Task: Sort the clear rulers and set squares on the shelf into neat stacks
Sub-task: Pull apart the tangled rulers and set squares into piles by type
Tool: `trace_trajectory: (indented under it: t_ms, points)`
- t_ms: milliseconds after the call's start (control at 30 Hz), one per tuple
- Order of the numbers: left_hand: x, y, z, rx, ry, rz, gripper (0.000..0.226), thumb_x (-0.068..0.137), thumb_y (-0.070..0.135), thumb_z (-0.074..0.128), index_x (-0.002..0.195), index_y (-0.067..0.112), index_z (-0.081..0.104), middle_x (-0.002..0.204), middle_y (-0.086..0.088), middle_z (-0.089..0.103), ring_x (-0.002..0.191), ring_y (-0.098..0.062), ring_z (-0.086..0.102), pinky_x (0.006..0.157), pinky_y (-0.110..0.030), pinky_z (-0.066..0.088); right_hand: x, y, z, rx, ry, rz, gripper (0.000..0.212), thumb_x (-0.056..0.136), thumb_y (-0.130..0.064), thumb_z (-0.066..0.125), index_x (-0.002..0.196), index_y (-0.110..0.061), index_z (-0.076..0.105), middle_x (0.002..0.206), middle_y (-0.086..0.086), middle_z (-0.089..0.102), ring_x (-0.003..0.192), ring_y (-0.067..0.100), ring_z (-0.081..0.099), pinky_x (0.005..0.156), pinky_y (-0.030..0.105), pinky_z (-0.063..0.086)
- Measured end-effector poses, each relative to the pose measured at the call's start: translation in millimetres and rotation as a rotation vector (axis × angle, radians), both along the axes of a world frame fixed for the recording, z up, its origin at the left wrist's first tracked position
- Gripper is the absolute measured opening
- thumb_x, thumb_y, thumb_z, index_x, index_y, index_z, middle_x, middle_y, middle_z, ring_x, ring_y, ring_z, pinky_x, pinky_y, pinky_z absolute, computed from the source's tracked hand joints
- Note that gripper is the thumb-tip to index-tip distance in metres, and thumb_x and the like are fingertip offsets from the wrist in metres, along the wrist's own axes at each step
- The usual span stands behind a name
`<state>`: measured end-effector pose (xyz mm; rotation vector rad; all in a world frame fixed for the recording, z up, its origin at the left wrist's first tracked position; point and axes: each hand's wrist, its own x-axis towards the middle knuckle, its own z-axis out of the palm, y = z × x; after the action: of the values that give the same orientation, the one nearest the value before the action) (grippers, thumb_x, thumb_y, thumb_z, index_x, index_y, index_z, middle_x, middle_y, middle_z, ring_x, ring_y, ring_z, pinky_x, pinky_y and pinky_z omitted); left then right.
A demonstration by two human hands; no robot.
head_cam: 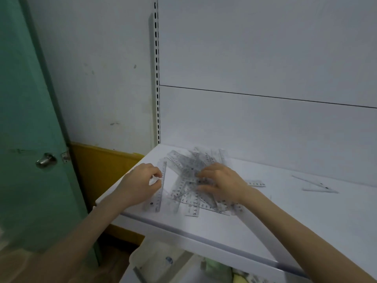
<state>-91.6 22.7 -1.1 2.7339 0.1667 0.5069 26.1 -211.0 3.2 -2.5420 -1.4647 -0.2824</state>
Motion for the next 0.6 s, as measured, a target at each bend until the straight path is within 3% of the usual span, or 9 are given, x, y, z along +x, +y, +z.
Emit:
trace_trajectory:
  t_ms: [200,400,600]
  points:
    - [23.3,24.3,-1.9,-0.023,0.01,-0.158,0.02,0.091,0.023,0.058,0.107,0.016,0.066,0.106,0.003,0.064,0.098,-0.011,0.053,0.088,-0.028,0.044,-2.7,21.4,-0.4,-0.008,0.025,-0.098,0.039,0.088,-0.047,0.061,0.107,-0.014,0.069,0.104,0.005,0.062,0.1,0.024,0.052,0.086,0.04,0.044]
    - [35.2,33.1,-2.3,-0.038,0.047,-0.301,0.018,0.092,0.023,0.057,0.107,0.018,0.066,0.105,0.007,0.061,0.098,-0.009,0.052,0.087,-0.028,0.045,-7.2,28.7,1.1,0.148,0.202,-0.271,0.026,0.086,-0.037,0.068,0.102,-0.017,0.067,0.102,-0.003,0.062,0.096,0.014,0.052,0.083,0.03,0.043]
    - [42.0,14.2,-6.3,-0.034,0.081,-0.43,0.032,0.094,0.038,0.053,0.121,0.022,0.057,0.118,0.008,0.056,0.104,-0.005,0.047,0.09,-0.022,0.04,-9.3,22.8,11.6,0.358,0.385,-0.429,0.01,0.087,-0.024,0.069,0.081,-0.02,0.062,0.081,-0.001,0.069,0.078,0.016,0.064,0.08,0.041,0.054]
